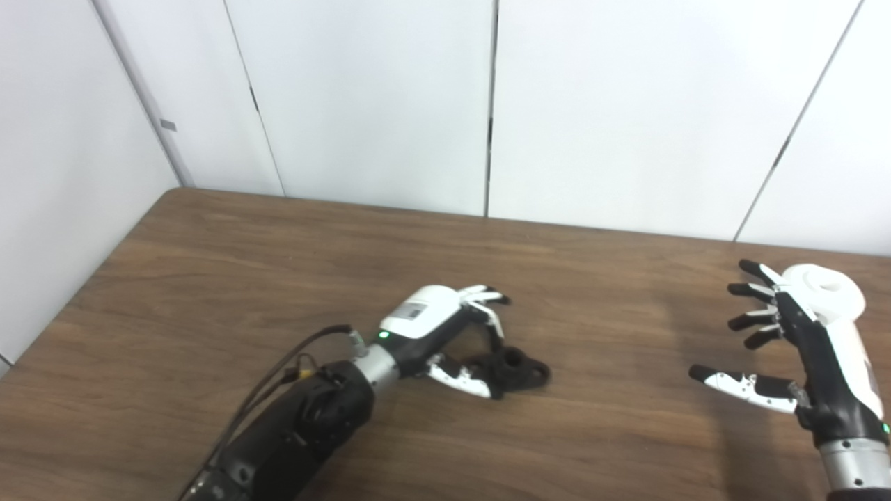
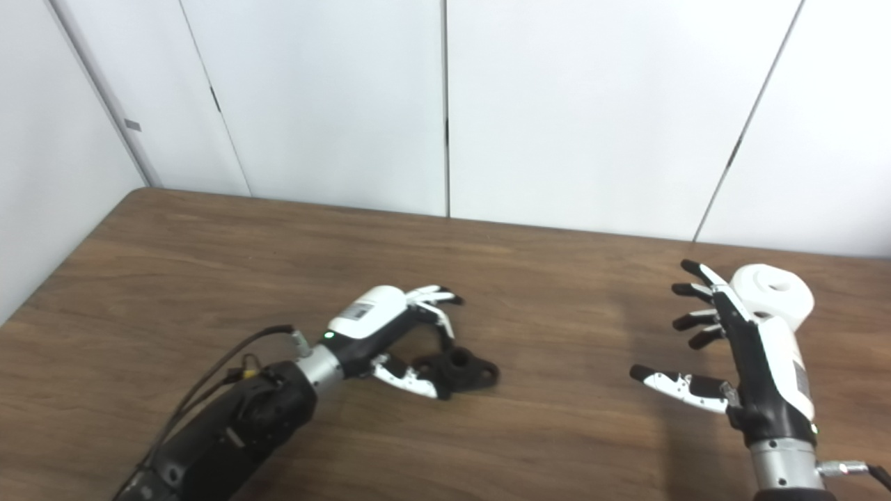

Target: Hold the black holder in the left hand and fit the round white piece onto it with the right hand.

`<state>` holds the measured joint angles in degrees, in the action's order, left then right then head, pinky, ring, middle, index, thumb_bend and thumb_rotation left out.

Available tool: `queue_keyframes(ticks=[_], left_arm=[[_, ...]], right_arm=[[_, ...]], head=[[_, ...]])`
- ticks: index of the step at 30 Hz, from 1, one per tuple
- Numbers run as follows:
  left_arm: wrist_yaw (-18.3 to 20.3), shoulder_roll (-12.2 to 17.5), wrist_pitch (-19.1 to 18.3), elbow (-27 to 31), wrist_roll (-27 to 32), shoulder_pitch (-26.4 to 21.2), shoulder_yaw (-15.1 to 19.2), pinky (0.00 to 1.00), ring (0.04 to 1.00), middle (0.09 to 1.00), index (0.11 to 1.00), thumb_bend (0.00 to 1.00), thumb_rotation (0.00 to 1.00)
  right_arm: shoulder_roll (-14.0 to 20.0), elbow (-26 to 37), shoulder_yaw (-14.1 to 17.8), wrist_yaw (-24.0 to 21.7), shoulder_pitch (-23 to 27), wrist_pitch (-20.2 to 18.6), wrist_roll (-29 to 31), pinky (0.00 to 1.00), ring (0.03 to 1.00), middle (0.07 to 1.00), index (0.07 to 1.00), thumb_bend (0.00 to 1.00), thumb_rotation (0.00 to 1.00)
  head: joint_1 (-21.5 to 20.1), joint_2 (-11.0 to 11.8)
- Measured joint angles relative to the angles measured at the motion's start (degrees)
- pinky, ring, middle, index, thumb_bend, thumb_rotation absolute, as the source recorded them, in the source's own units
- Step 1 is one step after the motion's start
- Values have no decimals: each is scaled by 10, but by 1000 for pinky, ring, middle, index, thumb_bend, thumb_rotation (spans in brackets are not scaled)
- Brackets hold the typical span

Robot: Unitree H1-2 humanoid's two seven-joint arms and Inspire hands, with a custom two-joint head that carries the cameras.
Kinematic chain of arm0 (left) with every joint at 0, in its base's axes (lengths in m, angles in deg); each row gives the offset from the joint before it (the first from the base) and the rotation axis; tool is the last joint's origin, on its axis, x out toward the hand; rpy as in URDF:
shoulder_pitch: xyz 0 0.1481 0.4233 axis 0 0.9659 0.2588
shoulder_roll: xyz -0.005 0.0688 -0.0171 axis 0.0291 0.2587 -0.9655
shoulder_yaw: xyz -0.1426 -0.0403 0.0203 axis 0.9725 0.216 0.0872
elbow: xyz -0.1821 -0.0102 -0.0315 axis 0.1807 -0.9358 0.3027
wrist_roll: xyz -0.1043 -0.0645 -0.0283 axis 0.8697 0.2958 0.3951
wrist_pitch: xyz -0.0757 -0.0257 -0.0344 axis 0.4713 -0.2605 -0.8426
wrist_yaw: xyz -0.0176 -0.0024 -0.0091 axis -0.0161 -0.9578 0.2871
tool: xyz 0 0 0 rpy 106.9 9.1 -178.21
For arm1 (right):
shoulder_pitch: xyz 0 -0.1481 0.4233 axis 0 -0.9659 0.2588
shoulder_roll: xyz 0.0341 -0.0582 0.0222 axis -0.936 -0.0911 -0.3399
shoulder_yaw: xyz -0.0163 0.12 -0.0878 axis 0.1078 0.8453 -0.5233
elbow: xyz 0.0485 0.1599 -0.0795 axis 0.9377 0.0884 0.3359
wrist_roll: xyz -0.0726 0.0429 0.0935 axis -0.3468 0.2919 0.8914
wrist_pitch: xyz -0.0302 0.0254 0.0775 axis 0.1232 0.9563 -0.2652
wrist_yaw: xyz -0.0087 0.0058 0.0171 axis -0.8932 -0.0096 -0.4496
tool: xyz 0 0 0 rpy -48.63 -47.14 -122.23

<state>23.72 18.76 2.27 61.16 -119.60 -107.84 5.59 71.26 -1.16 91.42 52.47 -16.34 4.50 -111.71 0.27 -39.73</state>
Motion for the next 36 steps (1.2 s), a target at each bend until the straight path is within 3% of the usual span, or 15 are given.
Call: queue_keyframes(ticks=[12,16,18,19,20,25,30,34,36], left_arm=[[-6,-27,38,-40,-30,-20,-34,815,934,887,486,524,66],[-12,-26,38,-41,-45,-21,-38,797,909,872,486,524,65],[-19,-24,39,-43,-49,-21,-40,790,901,865,485,524,64],[-20,-22,40,-43,-49,-21,-41,789,898,863,486,524,63],[-20,-21,41,-43,-50,-22,-42,789,896,862,486,525,63],[-20,-11,49,-43,-50,-22,-42,778,886,857,486,524,60],[-20,-2,60,-43,-48,-22,-39,762,870,845,487,524,57],[-21,3,68,-44,-48,-22,-38,756,861,834,487,524,56],[-21,7,75,-45,-48,-23,-38,765,863,835,487,524,57]], right_arm=[[-10,22,-11,-1,4,-22,-10,489,624,776,873,625,109],[-9,32,-21,-10,7,-34,-28,501,643,782,858,662,135],[-6,40,-26,-18,13,-36,-42,503,643,780,847,686,156],[0,40,-30,-24,18,-38,-55,504,646,777,844,696,168],[8,41,-36,-30,23,-43,-74,507,652,777,845,700,182],[53,61,-58,-82,56,-81,-189,590,751,825,859,741,232],[94,67,-70,-153,103,-120,-332,718,885,895,839,811,294],[106,66,-70,-221,128,-143,-407,907,984,942,844,843,300],[109,64,-68,-255,144,-151,-439,935,997,954,843,869,286]], head=[[-72,1],[-160,19],[-183,26],[-211,35],[-211,35],[-287,74],[-324,97],[-361,119],[-374,125]])
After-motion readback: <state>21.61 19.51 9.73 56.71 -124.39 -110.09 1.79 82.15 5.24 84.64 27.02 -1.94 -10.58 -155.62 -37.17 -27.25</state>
